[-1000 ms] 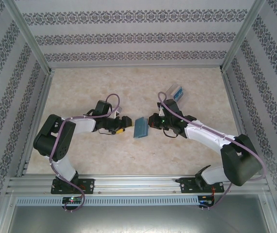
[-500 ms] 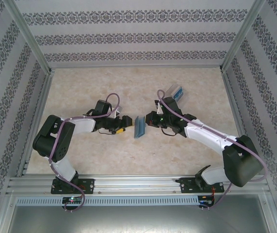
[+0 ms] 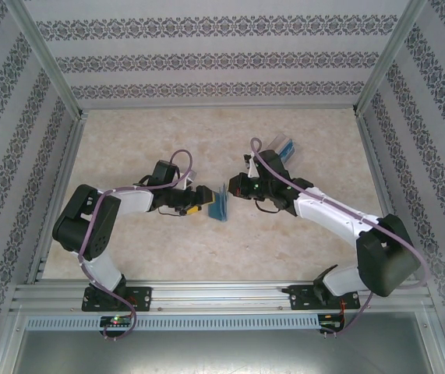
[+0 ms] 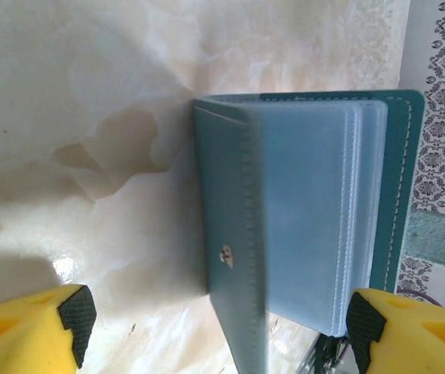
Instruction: Put the credit cards into the card holder
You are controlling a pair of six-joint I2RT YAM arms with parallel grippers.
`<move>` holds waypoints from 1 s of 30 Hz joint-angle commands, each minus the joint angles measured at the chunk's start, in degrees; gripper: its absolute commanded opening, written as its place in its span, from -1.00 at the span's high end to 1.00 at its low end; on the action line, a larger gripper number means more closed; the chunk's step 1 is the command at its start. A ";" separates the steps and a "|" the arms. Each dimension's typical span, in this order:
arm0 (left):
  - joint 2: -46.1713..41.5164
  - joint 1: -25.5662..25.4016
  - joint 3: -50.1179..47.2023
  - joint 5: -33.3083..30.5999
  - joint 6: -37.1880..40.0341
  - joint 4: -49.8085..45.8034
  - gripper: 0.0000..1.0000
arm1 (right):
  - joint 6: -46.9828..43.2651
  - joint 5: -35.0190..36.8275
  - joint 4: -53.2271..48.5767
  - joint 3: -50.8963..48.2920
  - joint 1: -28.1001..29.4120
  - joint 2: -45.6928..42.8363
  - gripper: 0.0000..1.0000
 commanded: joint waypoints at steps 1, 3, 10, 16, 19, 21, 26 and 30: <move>0.39 -0.38 0.11 0.73 1.33 1.60 -0.44 | 0.17 -0.48 1.06 1.40 0.58 1.02 1.00; 1.06 -0.30 0.53 0.70 1.45 1.25 -0.22 | 0.12 0.12 0.63 0.68 0.47 1.24 1.00; 1.70 -0.43 0.90 -0.17 2.64 -0.33 0.21 | 0.16 0.95 1.03 -4.71 -1.73 -0.47 1.00; 1.47 -0.39 1.41 -0.61 3.18 -1.25 -0.08 | -0.97 1.81 0.65 -8.71 -5.56 -2.39 1.00; 1.87 -0.35 1.75 -1.00 2.84 -1.20 -0.18 | -1.77 1.88 0.62 -10.29 -7.29 -2.65 1.00; 1.76 -0.36 1.78 -1.29 2.70 -1.21 -0.28 | -1.95 1.82 0.66 -11.23 -8.34 -2.74 1.00; 1.29 -0.41 1.67 -2.44 3.17 -2.02 -0.35 | -2.39 1.27 1.04 -12.56 -9.74 -2.83 1.00; 2.49 -0.37 2.31 -2.99 3.52 -2.52 -0.13 | -2.39 0.93 1.21 -12.70 -10.09 -2.67 1.00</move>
